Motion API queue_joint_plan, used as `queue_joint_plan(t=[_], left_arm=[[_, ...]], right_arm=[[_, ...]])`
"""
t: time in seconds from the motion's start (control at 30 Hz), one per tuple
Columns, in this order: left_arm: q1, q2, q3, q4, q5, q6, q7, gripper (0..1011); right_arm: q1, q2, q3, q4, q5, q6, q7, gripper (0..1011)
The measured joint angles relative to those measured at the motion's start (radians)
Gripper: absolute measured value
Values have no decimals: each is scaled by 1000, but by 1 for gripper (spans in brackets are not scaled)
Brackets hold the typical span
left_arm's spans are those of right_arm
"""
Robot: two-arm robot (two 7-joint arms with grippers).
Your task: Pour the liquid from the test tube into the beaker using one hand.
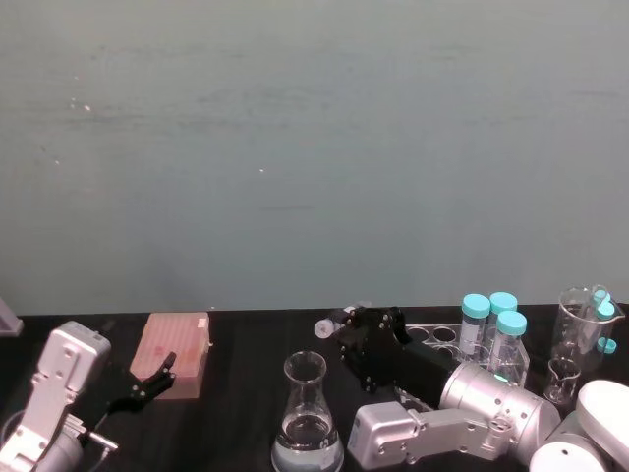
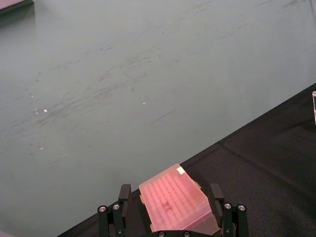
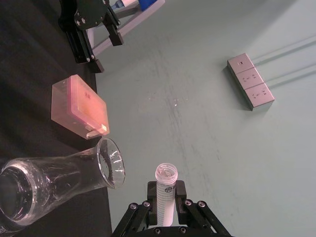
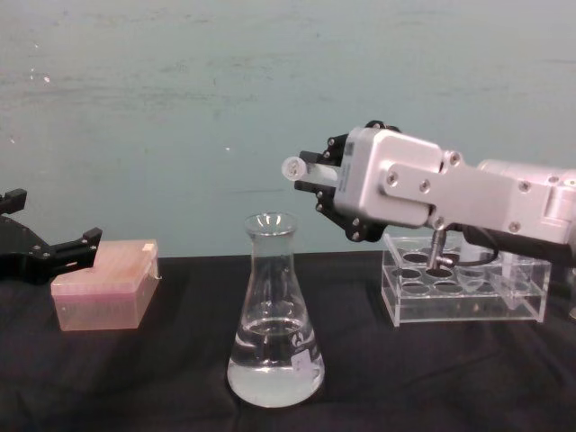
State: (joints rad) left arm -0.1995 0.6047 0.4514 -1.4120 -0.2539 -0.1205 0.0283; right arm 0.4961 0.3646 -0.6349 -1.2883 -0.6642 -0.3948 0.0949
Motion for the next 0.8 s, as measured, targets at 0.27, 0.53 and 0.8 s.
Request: queue_joint_plan(t=[0.27,0.53,0.8], left_arm=[[0,0,0,0,0,0,0,1000],[0,0,0,0,0,0,0,1000],[0,0,0,0,0,0,0,1000]], right_arm=[[7,3,-15,6,-22,2,-14,222],[14,10,-32,9,-57,2,-39,222],[23,19,-52,9,-109,2,-80,222]])
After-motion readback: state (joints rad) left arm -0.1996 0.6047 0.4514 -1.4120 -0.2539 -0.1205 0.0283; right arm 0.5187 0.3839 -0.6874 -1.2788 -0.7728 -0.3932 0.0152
